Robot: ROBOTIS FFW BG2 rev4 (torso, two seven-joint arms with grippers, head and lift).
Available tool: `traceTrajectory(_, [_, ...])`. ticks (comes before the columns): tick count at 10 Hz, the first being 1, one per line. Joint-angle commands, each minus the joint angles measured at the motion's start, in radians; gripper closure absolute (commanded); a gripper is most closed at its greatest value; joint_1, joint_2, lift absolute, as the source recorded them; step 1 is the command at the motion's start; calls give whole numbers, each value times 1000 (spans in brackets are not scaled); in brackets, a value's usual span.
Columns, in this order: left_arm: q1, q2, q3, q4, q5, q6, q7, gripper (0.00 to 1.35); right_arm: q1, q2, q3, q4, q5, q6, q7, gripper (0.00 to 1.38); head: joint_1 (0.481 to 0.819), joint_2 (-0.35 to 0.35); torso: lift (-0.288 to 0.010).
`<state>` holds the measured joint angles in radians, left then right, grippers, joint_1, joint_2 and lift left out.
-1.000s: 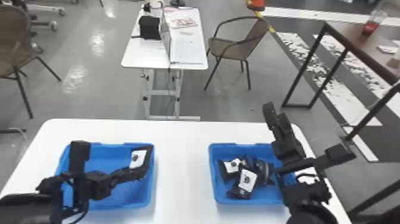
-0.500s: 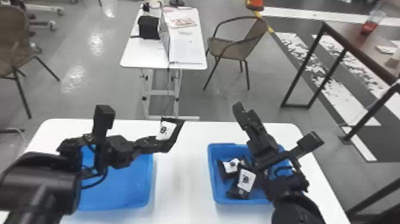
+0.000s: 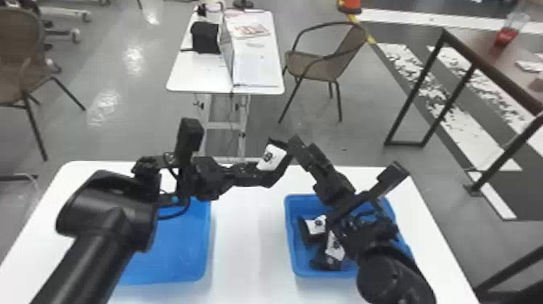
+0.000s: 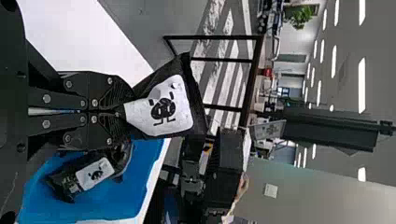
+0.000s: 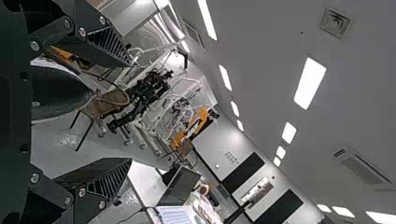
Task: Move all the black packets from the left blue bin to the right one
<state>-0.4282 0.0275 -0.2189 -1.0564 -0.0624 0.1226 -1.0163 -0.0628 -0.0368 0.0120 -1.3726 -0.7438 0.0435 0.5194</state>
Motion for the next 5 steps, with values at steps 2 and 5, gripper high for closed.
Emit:
traceTrajectory(2, [-43, -26, -66, 75, 27, -34, -5, 1130, -34, -2, 16, 21, 6, 12, 11, 320, 695, -166, 0])
traceTrajectory(5, [-55, -30, -79, 79, 36, -43, -1, 1130, -46, -2, 37, 38, 38, 67, 16, 917, 695, -174, 0])
